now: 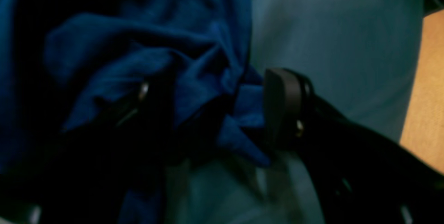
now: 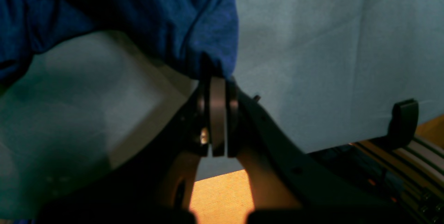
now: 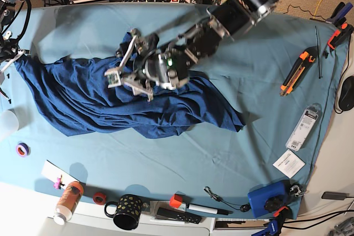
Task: Layout the t-shirt on the table in an organized manner, then fold the t-shirt properly
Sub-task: 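Grasp the shirt fabric with the left gripper and drag it toward its base, then lift and lay the shirt flat with both grippers, stretching it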
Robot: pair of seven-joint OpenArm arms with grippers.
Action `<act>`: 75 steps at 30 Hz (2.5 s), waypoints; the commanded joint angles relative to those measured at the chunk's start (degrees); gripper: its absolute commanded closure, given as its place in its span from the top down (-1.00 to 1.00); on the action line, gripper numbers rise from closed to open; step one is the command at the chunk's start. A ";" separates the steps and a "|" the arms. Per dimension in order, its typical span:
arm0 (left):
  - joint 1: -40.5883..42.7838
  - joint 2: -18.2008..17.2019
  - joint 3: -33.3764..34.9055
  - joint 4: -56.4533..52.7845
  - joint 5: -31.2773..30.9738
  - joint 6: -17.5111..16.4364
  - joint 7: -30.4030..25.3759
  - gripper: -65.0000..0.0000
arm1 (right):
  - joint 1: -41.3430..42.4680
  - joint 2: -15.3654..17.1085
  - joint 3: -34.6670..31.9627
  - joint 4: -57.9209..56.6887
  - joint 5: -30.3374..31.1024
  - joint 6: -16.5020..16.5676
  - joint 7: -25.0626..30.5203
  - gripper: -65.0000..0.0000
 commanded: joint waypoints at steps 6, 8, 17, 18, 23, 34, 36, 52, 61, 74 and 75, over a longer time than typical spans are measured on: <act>-1.46 0.94 -0.15 0.92 -0.37 0.04 -1.31 -0.69 | 0.50 1.73 0.52 0.90 -0.31 0.09 0.55 -1.00; -1.46 0.72 -0.15 0.92 -0.28 0.04 -0.50 -1.00 | 0.50 1.75 0.52 0.90 -0.31 0.09 0.55 -1.00; -5.57 -7.02 -2.03 3.06 1.16 2.16 5.66 -1.00 | 0.50 1.75 0.52 0.90 -0.31 0.11 0.55 -1.00; -6.23 -8.37 -3.23 3.93 0.35 2.51 5.68 -1.00 | 0.50 1.73 0.52 0.90 -0.31 0.11 0.55 -1.00; -8.31 -14.34 -12.41 7.96 -6.75 1.27 7.21 -1.00 | 0.52 1.73 0.52 0.90 -0.31 0.09 0.55 -1.00; -10.03 -18.40 -34.29 9.03 -27.82 -7.61 20.70 -1.00 | 0.52 1.75 0.52 0.90 5.97 0.11 0.55 -1.00; -10.03 -20.46 -36.44 9.03 -30.67 -7.61 20.76 -1.00 | 0.52 1.75 0.52 0.92 6.95 0.11 0.70 -1.00; -12.02 -38.03 -38.66 9.03 -43.78 -7.69 16.63 -1.00 | 2.93 1.75 0.52 0.96 28.85 5.03 1.95 -1.00; -27.17 -35.50 -38.66 8.79 -30.49 -8.63 -2.54 -1.00 | 21.03 1.77 0.52 0.96 36.46 11.74 9.92 -1.00; -23.63 -33.48 -38.66 5.77 -34.75 -5.92 9.70 -1.00 | 27.43 -0.02 0.48 0.96 49.05 13.22 0.55 -1.00; -21.00 -33.48 -38.66 5.77 -34.75 -6.08 9.66 -1.00 | 25.88 -0.46 0.48 0.96 50.47 13.22 0.55 -1.00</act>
